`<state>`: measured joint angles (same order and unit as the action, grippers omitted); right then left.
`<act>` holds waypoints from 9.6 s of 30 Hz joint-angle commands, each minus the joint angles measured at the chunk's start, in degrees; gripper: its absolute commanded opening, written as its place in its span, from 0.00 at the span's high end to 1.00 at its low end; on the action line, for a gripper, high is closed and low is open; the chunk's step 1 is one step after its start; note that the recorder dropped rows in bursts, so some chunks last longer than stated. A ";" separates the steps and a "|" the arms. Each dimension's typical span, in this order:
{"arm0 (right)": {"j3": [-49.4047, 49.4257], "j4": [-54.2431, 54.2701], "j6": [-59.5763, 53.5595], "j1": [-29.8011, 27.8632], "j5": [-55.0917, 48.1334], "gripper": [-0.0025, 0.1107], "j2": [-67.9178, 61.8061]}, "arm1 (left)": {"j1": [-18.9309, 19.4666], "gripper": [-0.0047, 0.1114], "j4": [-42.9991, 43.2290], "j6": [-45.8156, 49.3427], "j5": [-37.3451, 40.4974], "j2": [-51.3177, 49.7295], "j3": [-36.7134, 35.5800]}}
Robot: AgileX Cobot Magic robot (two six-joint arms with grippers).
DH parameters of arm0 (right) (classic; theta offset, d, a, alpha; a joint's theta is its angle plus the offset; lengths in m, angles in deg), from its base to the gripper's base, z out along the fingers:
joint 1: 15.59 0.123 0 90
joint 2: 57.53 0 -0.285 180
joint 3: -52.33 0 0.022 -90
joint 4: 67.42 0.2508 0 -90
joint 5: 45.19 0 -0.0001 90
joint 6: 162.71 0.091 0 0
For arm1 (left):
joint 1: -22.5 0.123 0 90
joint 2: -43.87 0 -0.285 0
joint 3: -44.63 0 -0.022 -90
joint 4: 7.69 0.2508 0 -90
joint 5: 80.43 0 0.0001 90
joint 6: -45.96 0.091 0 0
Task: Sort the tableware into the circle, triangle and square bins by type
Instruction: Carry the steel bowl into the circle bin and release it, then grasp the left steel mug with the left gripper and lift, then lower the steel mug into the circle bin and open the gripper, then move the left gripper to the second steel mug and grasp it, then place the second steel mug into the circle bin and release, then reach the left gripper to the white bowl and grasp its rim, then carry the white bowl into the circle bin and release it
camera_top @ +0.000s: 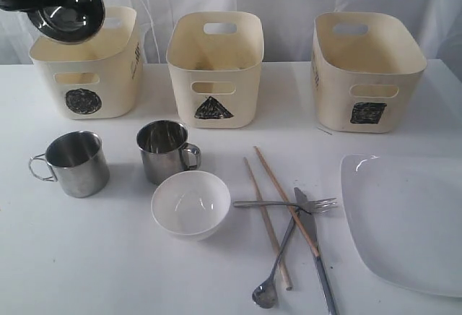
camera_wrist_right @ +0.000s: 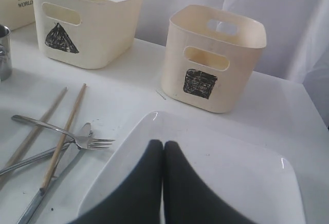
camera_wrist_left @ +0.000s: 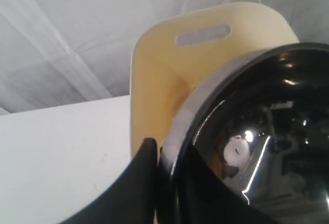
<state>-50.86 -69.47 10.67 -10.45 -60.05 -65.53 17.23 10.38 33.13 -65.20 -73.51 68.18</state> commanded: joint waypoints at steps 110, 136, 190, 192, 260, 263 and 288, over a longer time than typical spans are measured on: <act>0.40 0.08 0.41 0.16 -0.13 0.98 0.22 | 3.21 0.62 -31.88 29.19 25.85 3.09 8.55; 0.40 -0.05 0.41 0.16 -0.13 0.98 0.22 | -11.48 0.48 -41.74 33.43 6.04 8.63 -26.29; 0.40 0.07 0.41 0.16 -0.13 0.98 0.22 | 2.33 0.73 -32.11 35.48 -8.89 -6.54 5.79; 0.40 0.07 0.41 0.16 -0.13 0.98 0.22 | 2.33 0.66 -32.11 35.31 -9.26 -9.29 7.69; 0.40 0.19 0.41 0.16 -0.08 0.98 0.22 | -20.15 0.48 -54.39 44.40 10.26 7.44 -42.13; 0.40 0.19 0.41 0.16 -0.08 0.98 0.22 | -20.15 0.79 -54.23 46.08 9.56 6.67 -42.13; 0.40 0.08 1.29 0.16 -0.10 0.98 0.22 | 3.20 0.96 -20.12 22.93 -9.63 15.55 -16.16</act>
<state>-50.86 -69.38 11.65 -10.45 -60.17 -65.53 18.15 -9.64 56.24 -70.89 -54.22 48.57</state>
